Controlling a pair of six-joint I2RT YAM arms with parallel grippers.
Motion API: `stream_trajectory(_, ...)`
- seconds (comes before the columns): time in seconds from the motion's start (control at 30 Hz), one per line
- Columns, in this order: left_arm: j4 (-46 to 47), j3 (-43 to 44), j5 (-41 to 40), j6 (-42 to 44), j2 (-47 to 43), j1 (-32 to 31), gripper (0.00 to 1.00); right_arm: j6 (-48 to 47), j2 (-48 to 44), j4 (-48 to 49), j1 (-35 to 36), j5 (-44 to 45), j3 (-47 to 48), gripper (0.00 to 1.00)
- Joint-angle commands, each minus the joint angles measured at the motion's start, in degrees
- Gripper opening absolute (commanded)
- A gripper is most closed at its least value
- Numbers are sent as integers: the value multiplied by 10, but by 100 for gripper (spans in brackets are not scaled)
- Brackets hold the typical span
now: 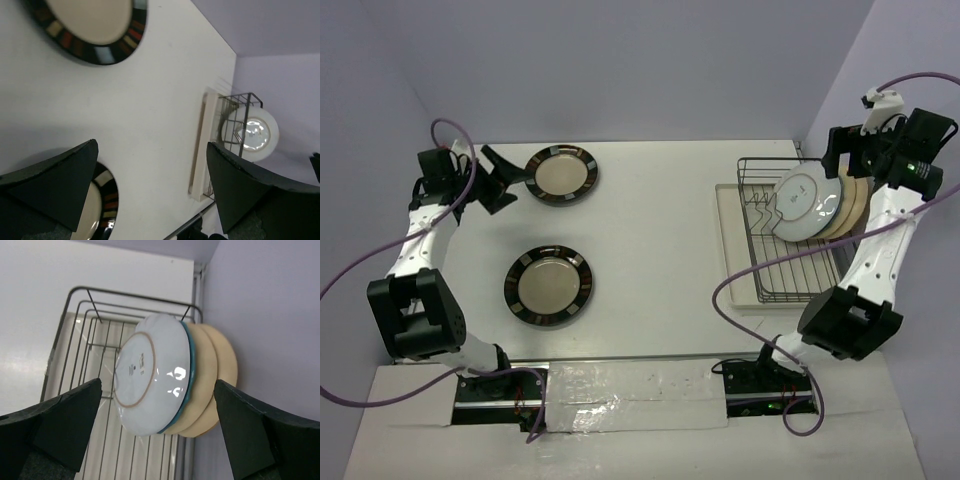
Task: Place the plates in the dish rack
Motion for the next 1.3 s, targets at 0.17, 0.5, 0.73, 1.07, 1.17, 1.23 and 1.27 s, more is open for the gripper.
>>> stream_trajectory(0.17,1,-63,17,89,14,74,99,-50,-97,36,120,33,-1,100)
stream_trajectory(0.5,-200,-23,61,460,146,108,94,22,-112,-12,339,2,-52,100)
stream_trajectory(0.73,-325,39,23,656,235,139,92,56,-104,7,377,-19,-71,100)
stream_trajectory(1.07,-401,16,37,786,311,127,82,52,-98,1,383,-12,-58,100)
stream_trajectory(1.17,-392,-3,30,793,316,112,78,52,-98,-1,383,-11,-57,100)
stream_trajectory(1.23,-387,-8,33,793,320,98,76,53,-98,-2,383,-12,-58,100)
stream_trajectory(1.27,-386,-11,34,791,329,95,73,54,-98,-1,384,-12,-59,100)
